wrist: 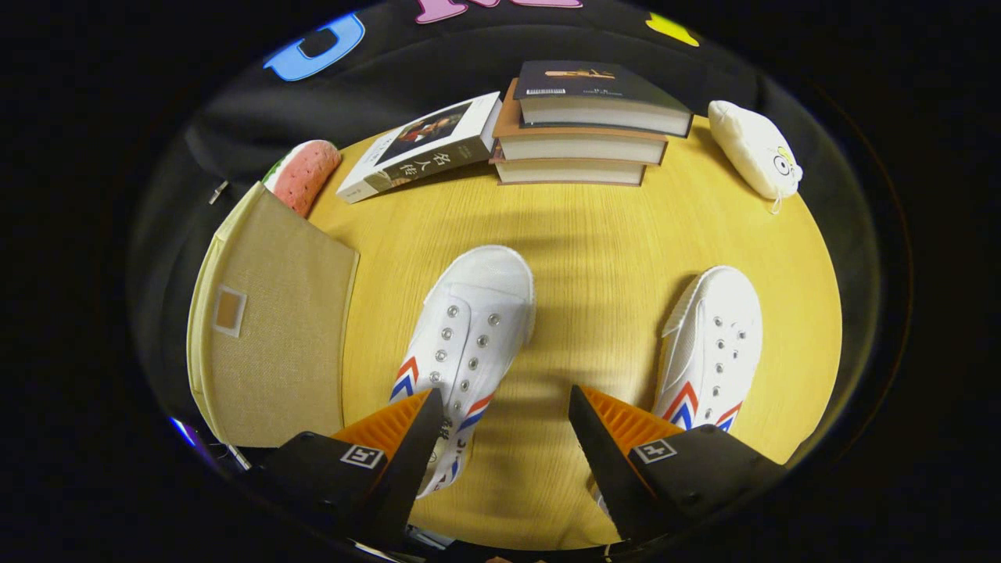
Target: Open the storage box then place both shoes into the box .Put the left shoe in first, then the right shoe, with the right side of both shoes facing outward in a uniform manner.
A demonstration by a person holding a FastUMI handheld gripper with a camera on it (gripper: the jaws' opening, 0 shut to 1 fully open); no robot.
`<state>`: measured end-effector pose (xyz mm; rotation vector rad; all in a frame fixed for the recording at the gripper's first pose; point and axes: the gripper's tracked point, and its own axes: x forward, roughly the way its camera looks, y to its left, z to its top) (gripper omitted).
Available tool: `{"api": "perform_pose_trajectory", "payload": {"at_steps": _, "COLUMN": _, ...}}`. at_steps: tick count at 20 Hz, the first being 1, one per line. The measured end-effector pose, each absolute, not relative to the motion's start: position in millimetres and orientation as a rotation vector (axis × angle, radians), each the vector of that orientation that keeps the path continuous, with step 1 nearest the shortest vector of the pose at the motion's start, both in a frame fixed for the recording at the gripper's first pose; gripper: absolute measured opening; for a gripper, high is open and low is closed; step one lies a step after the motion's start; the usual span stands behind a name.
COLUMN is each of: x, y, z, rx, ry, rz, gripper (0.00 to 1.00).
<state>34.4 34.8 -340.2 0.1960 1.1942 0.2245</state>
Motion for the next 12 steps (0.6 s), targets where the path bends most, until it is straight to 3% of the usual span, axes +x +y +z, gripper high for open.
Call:
{"api": "perform_pose_trajectory", "payload": {"at_steps": 4, "x": 29.1, "y": 47.6, "z": -357.4, "rx": 0.247, "ry": 1.253, "rz": 0.256, "gripper": 0.92}}
{"api": "perform_pose_trajectory", "payload": {"at_steps": 5, "x": 30.0, "y": 48.6, "z": -359.4, "rx": 0.272, "ry": 1.266, "rz": 0.255, "gripper": 0.79}}
{"api": "perform_pose_trajectory", "payload": {"at_steps": 8, "x": 30.1, "y": 62.8, "z": -359.3, "rx": 0.382, "ry": 1.306, "rz": 0.291, "gripper": 0.59}}
{"api": "perform_pose_trajectory", "payload": {"at_steps": 9, "x": 31.1, "y": 62.0, "z": -359.3, "rx": 0.392, "ry": 1.311, "rz": 0.294, "gripper": 0.37}}
{"api": "perform_pose_trajectory", "payload": {"at_steps": 12, "x": 28.4, "y": 59.3, "z": -359.9, "rx": 0.414, "ry": 1.330, "rz": 0.295, "gripper": 0.33}}
